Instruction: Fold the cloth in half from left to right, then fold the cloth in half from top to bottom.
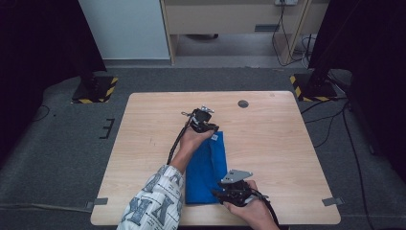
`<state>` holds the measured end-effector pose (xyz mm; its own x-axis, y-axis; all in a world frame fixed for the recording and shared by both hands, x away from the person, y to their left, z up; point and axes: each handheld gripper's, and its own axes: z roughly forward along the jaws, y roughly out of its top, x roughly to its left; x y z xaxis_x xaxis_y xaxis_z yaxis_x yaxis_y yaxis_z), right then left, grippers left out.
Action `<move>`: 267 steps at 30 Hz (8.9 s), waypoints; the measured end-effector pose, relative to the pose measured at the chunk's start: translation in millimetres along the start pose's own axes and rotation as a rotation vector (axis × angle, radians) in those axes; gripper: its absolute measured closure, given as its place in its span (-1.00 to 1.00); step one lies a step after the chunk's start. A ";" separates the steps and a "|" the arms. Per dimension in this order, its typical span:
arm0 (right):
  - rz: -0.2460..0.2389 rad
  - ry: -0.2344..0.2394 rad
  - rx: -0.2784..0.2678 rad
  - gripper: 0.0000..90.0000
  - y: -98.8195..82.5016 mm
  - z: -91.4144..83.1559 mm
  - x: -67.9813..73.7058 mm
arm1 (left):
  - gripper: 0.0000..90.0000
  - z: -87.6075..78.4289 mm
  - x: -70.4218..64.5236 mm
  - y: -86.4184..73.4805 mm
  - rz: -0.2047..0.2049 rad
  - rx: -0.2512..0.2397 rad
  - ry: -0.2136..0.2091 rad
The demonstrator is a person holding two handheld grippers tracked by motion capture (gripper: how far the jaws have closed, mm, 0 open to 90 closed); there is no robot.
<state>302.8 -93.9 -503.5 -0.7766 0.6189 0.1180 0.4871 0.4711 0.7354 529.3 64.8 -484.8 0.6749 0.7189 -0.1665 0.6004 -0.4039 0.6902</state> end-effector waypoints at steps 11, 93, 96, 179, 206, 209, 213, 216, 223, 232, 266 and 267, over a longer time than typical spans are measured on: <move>-0.014 0.003 0.000 0.78 0.4 -2.2 -1.7 | 1.00 4.0 -2.2 -1.2 0.011 0.024 -0.004; 0.072 -0.213 -0.024 -0.30 103.2 63.2 -142.1 | -0.71 -67.7 55.7 -48.3 0.041 -0.112 0.129; 0.065 -0.216 -0.014 -0.17 109.1 68.7 -146.9 | -0.68 -66.9 60.6 -50.0 0.022 -0.110 0.126; 0.115 -0.180 -0.131 0.90 152.2 46.1 -178.1 | 0.92 -74.2 40.6 -0.5 0.077 -0.172 0.115; 0.093 -0.209 -0.196 0.89 158.1 25.7 -176.3 | 0.91 -89.5 31.1 14.1 0.128 -0.202 0.108; 0.081 -0.212 -0.196 0.89 155.3 24.1 -174.0 | 0.91 -90.8 28.3 12.6 0.136 -0.202 0.104; 0.071 -0.208 -0.191 0.88 151.0 22.3 -169.9 | 0.91 -91.1 26.1 6.4 0.136 -0.202 0.089; 0.057 -0.203 -0.185 0.88 146.0 20.9 -165.9 | 0.91 -90.7 24.2 -1.5 0.134 -0.201 0.078; 0.020 -0.199 -0.171 0.87 131.2 19.1 -151.2 | 0.90 -93.4 16.8 -20.0 0.140 -0.203 0.052; -0.003 -0.170 -0.165 0.86 108.7 18.5 -129.4 | 0.90 -97.1 9.9 -37.3 0.145 -0.190 0.037; 0.022 -0.146 -0.113 0.19 51.4 7.9 -104.9 | 0.78 -98.6 -25.8 -101.3 0.142 -0.171 -0.042; 0.023 -0.147 -0.113 0.18 51.4 6.6 -104.7 | 0.77 -98.1 -27.3 -104.7 0.148 -0.173 -0.048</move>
<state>411.8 -130.4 -482.5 -0.6954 0.7174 0.0430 0.4494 0.3874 0.8050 405.9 143.0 -483.4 0.7719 0.6300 -0.0851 0.4143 -0.3970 0.8190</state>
